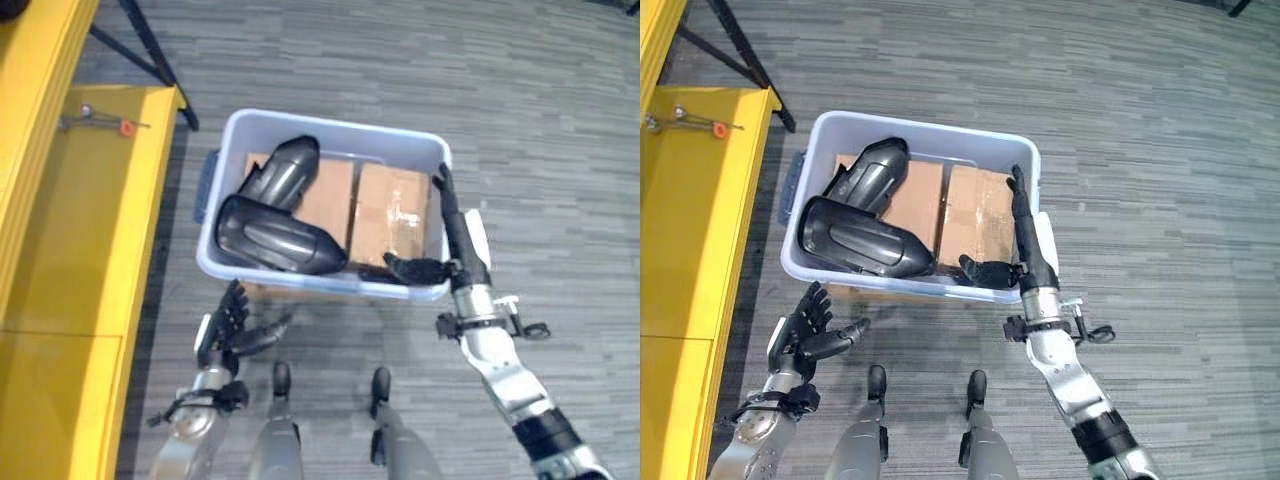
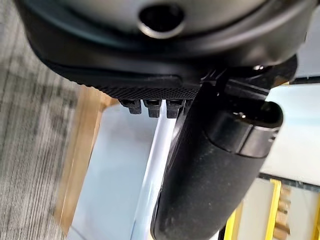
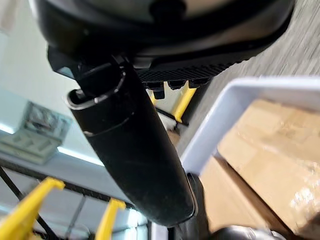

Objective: Move parts from the plastic box to the shelf.

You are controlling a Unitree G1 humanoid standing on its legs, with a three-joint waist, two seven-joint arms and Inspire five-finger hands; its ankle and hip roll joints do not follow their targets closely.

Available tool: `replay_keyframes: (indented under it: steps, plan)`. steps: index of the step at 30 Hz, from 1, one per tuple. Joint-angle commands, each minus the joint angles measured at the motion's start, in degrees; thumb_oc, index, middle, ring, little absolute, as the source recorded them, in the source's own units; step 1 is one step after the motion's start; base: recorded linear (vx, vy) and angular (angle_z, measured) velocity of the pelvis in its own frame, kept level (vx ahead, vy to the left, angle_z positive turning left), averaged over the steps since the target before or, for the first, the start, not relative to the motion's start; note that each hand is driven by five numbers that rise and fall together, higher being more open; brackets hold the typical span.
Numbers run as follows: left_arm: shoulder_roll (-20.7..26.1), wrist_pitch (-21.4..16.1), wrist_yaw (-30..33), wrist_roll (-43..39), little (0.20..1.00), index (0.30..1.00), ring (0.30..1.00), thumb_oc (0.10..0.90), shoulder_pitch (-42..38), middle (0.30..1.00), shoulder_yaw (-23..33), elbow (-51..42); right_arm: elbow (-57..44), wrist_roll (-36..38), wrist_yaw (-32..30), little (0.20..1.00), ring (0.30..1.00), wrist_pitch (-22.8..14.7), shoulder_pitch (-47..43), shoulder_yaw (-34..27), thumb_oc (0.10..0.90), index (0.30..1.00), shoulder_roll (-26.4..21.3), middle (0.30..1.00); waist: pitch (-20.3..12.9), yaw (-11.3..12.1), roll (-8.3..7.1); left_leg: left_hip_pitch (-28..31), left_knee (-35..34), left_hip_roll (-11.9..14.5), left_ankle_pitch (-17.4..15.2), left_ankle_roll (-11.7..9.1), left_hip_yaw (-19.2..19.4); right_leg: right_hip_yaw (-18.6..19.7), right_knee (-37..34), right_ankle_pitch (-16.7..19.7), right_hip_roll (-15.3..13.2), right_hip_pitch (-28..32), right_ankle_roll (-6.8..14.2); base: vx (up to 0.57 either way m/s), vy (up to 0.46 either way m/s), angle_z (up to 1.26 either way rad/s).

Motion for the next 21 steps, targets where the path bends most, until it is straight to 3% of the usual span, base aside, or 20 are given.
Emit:
replay_keyframes:
  steps: [1, 9, 21]
  plan:
    - [3.8, -4.7, 0.4, 0.8, 1.0, 1.0, 1.0, 0.9, -2.3, 1.0, 0.8, -4.9, -1.2, -0.2, -1.6, 1.0, 1.0, -2.4, -7.2, -0.6, 0.9, 1.0, 0.1, 1.0, -1.1, 0.8, -1.3, -1.7, 5.3, -1.1, -4.4, 2.5, -2.1, 2.4, 3.1, -5.5, -3.9, 1.8, 2.9, -0.01, -0.009, 0.13]
    - [3.8, -4.7, 0.3, 0.1, 1.0, 1.0, 1.0, 0.9, -3.3, 1.0, -0.5, -5.3, 5.4, 0.3, -2.2, 1.0, 1.0, -1.2, -15.6, 2.0, 0.9, 1.0, 1.0, 1.0, 0.3, 2.5, -1.31, -3.0, 5.7, -1.4, -4.3, 2.6, -2.9, 1.4, 3.0, -5.3, -4.1, 1.5, 2.9, 0.0, -0.001, 0.09]
    - [4.0, -5.3, 1.5, -1.3, 1.0, 1.0, 1.0, 0.9, -5.6, 1.0, -2.2, -6.2, 20.7, 1.2, -5.4, 1.0, 1.0, 1.6, -32.6, 3.9, 0.9, 1.0, -1.3, 1.0, 3.9, 5.4, -0.1, -7.5, 8.1, -2.6, -4.4, 2.9, -4.5, -0.1, 3.4, -5.0, -4.6, -0.2, 2.8, -0.01, 0.006, 0.1]
